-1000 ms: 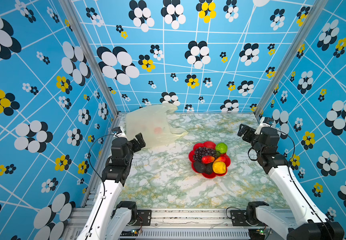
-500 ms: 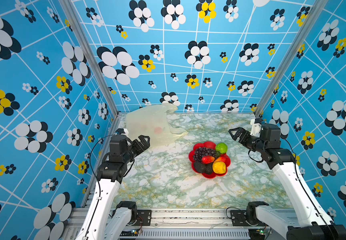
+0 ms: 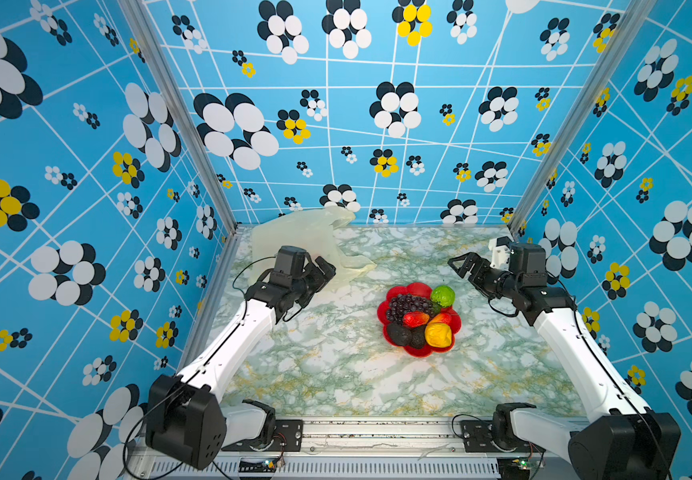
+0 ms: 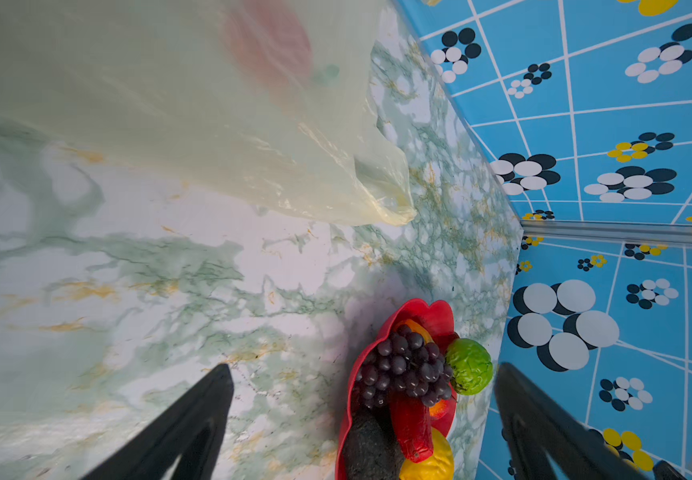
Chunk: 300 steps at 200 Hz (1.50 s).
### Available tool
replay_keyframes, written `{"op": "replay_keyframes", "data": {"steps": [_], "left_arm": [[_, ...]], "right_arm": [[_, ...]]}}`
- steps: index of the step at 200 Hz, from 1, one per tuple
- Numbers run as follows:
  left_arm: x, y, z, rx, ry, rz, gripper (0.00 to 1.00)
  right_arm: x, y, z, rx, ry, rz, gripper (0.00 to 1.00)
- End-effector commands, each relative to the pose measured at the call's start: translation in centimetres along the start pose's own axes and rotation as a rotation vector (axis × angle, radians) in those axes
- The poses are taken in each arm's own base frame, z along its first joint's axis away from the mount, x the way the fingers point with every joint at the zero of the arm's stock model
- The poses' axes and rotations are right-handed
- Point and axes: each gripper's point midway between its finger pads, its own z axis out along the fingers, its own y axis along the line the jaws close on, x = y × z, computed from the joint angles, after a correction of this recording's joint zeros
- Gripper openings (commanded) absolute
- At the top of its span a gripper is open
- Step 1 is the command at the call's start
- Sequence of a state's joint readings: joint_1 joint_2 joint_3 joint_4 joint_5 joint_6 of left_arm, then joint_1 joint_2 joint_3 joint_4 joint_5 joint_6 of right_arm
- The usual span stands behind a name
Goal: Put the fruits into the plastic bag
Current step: 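Reach the left gripper toward the pale yellow bag while the right gripper rises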
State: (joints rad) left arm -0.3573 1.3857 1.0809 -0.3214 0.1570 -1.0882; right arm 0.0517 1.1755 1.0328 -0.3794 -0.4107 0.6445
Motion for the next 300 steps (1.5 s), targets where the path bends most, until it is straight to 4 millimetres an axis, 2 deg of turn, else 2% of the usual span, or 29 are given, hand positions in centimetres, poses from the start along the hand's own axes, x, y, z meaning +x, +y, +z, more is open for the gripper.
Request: {"op": "replay_keyframes", "data": {"steps": [1,29,62,132,151,169,209,272,283,300], "left_arm": [[-0.2,-2.9,1.8,0.064,-0.027,-0.072,1.0],[1.0,-2.6,5.0,0.057,-0.037,-0.226,1.0],[1.6,-2.5,7.2,0.051,-0.108,-0.346,0.99],[2.0,-2.0,12.8,0.008,-0.111,-0.48,0.99],[1.5,-2.7,13.4,0.014,-0.123,-0.49,0.99],[1.5,-2.2,14.9,-0.012,-0.121,-0.502,0.99],[1.3,-2.1,16.7,-0.043,-0.118,-0.512,0.99],[1.4,-0.4,18.8,-0.074,-0.117,-0.541,0.81],[1.5,-0.2,19.3,-0.058,-0.108,-0.549,0.69],[1.3,-0.1,19.6,-0.018,-0.103,-0.557,0.37]], "right_arm": [[-0.4,0.6,-0.2,-0.031,-0.013,0.011,0.99],[-0.4,0.4,-0.4,-0.024,-0.027,0.011,0.99],[-0.2,-0.1,-0.6,-0.008,-0.044,0.013,0.99],[0.0,-0.4,-0.8,0.0,-0.048,0.02,0.99],[0.2,-0.6,-0.6,0.005,-0.043,0.023,0.99],[0.4,-0.8,-0.5,0.008,-0.036,0.029,0.99],[0.6,-0.8,-0.7,0.006,-0.034,0.03,0.99],[0.4,-0.8,-1.0,0.011,-0.052,0.028,0.99],[0.4,-0.8,-0.9,0.012,-0.052,0.03,0.99],[0.3,-0.7,-1.0,0.009,-0.053,0.033,0.99]]}}
